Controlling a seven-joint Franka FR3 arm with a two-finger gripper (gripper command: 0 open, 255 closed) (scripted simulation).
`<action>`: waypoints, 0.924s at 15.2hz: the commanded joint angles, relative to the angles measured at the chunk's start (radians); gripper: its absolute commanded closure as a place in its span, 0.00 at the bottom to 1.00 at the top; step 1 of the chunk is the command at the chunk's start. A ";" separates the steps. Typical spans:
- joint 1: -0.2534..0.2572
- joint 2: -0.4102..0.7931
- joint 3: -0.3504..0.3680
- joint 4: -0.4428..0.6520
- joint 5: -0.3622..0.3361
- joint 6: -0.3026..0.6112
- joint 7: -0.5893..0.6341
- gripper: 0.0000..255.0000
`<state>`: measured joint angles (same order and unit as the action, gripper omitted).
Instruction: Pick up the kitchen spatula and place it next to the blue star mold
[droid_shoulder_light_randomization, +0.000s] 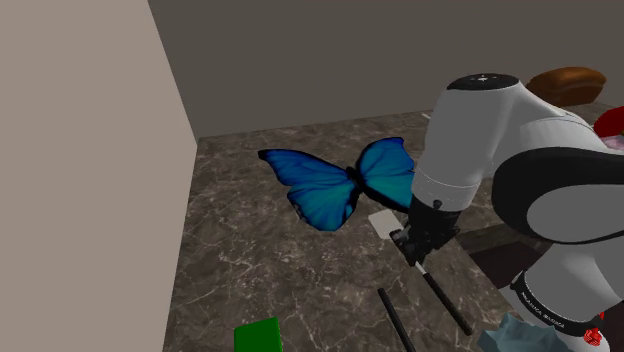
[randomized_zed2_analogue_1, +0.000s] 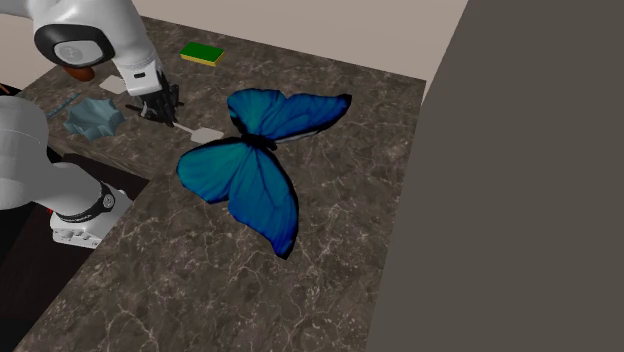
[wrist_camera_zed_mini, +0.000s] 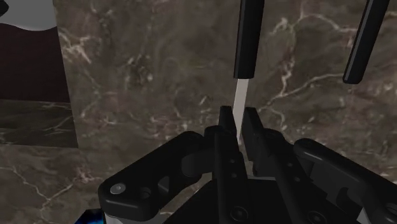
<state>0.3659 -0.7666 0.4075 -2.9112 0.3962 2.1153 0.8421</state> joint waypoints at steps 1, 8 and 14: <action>0.000 0.008 0.003 -0.005 0.003 0.013 -0.001 1.00; 0.000 0.008 0.003 -0.005 0.003 0.013 -0.001 0.00; -0.005 -0.016 -0.010 0.017 -0.011 -0.032 0.001 0.00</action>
<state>0.3647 -0.7655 0.4080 -2.9012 0.3942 2.1092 0.8455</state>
